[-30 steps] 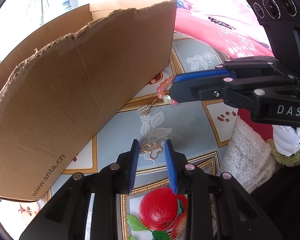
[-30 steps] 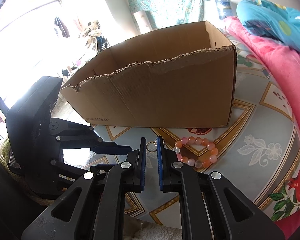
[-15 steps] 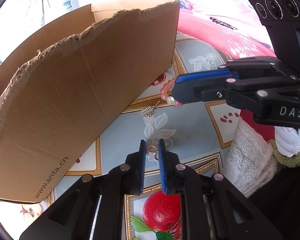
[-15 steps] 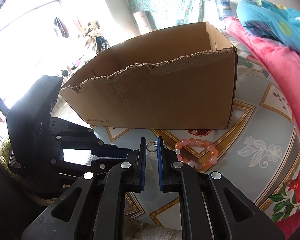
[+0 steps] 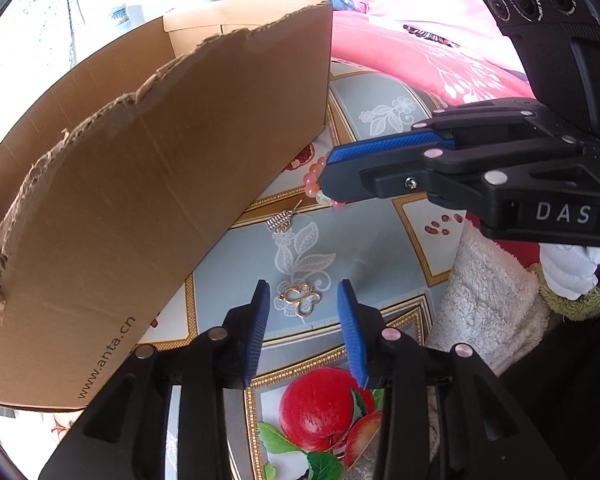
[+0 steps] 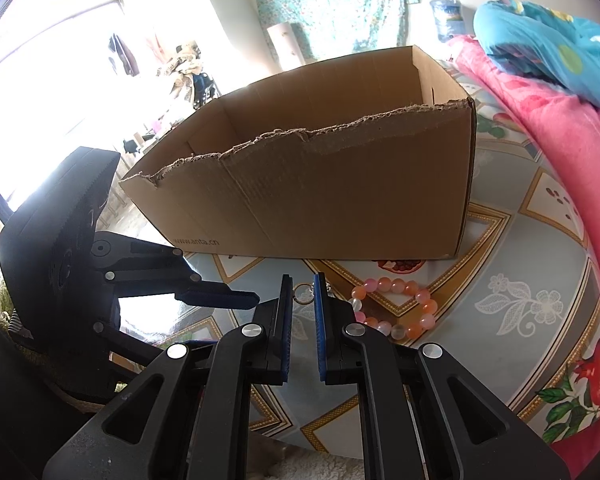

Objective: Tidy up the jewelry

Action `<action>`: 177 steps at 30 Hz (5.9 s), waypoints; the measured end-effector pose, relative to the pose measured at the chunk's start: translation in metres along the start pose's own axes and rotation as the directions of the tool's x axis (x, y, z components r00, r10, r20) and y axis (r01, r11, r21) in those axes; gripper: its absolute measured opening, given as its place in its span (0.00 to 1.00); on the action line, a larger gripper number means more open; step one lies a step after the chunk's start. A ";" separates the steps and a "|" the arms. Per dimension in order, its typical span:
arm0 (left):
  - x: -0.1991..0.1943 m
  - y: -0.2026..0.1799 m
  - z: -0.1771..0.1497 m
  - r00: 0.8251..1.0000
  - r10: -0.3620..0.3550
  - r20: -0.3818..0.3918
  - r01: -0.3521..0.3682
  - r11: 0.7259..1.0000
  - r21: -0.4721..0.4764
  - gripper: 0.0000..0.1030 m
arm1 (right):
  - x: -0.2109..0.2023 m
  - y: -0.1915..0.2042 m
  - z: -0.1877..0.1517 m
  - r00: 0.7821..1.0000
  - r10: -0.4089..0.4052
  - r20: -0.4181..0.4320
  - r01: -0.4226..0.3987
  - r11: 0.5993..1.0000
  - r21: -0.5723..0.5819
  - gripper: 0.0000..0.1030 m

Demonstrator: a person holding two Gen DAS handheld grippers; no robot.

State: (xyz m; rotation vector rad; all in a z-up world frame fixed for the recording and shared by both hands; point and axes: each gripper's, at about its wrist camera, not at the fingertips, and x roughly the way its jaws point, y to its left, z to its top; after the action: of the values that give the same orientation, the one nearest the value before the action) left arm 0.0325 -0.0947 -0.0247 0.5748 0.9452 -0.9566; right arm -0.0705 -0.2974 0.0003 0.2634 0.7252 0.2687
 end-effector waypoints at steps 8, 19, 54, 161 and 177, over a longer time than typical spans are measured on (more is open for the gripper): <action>0.007 0.008 0.004 0.999 -0.002 -0.052 0.002 1.000 0.008 0.34 | -0.004 -0.001 0.000 1.000 -0.001 0.007 0.001 1.000 0.002 0.08; 0.011 -0.002 0.012 0.997 -0.008 -0.082 0.014 0.998 0.068 0.29 | -0.005 -0.002 0.000 1.000 0.003 0.006 -0.003 1.000 0.003 0.08; -0.006 -0.009 0.019 0.997 0.033 -0.065 -0.030 0.999 0.046 0.19 | -0.010 -0.001 0.004 1.000 0.002 0.021 -0.002 1.000 -0.006 0.08; 0.026 -0.008 0.037 0.988 0.090 0.123 -0.089 0.996 -0.016 0.09 | -0.011 -0.009 -0.004 0.998 -0.014 -0.056 0.024 0.984 0.174 0.27; 0.007 0.010 0.026 0.989 0.058 0.139 -0.043 0.993 -0.109 0.00 | -0.015 -0.008 -0.006 0.999 -0.016 -0.048 0.025 0.982 0.186 0.27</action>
State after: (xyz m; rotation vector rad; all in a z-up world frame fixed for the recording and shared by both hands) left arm 0.0539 -0.1129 -0.0176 0.4336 0.8443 -0.8849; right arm -0.0845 -0.3086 0.0025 0.4284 0.7996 0.1875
